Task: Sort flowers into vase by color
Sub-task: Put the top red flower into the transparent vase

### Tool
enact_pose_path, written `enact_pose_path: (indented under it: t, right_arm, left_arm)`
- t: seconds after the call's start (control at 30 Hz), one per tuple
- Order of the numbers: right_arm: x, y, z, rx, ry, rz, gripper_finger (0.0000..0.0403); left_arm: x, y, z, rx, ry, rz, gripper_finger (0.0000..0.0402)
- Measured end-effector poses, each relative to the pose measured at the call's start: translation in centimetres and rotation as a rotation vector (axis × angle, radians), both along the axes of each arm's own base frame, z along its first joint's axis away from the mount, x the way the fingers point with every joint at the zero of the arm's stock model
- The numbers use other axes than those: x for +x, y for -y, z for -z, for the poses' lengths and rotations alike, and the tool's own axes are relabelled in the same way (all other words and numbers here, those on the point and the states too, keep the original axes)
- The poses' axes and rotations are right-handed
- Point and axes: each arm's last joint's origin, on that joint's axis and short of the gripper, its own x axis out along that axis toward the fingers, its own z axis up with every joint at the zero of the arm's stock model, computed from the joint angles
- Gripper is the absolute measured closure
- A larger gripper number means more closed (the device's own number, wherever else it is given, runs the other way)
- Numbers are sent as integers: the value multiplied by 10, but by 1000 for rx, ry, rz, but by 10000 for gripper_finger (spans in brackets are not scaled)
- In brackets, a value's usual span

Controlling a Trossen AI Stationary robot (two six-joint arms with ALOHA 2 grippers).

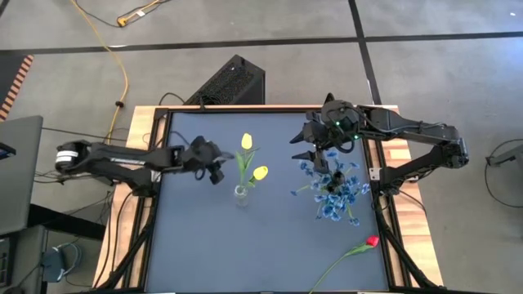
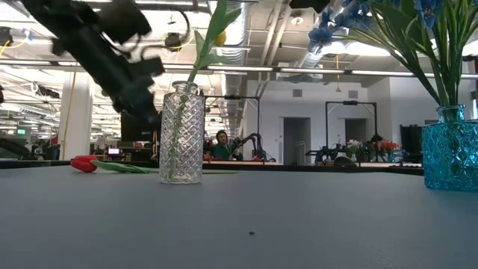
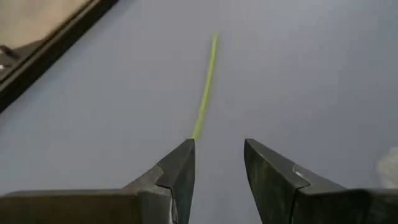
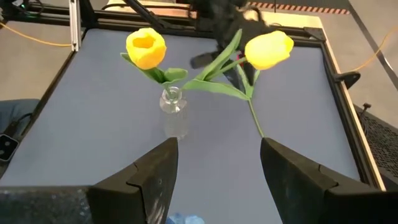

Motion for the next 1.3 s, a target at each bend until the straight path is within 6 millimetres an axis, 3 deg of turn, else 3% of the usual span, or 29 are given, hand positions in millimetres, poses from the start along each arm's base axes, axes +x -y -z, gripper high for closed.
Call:
enact_pose_path:
  t: [0.17, 0.3, 0.67, 0.77, 0.93, 1.13, 1.3]
  right_arm:
    - [-1, -1, 1, 8, -14, 0, 148]
    - [-1, -3, 2, 10, -26, -5, 148]
    - [-1, -5, 2, 46, -33, 10, 148]
    - [-1, -11, 2, 53, -33, -7, 148]
    - [1, -24, 0, 48, -11, -54, 148]
    - [7, -38, -1, 21, 17, -77, 148]
    - [13, -47, 6, 20, -15, -108, 148]
  left_arm:
    - [-1, -35, 19, -20, -106, -44, 273]
    - [-1, -51, 35, -81, -152, -2, 273]
    - [7, -56, 65, -156, -235, 118, 275]
    - [5, -55, 66, -174, -260, 121, 299]
    - [1, -54, 62, -205, -252, 125, 389]
    - [-4, -59, 42, -200, -189, 71, 400]
    - [-8, -67, -6, -16, -54, -134, 401]
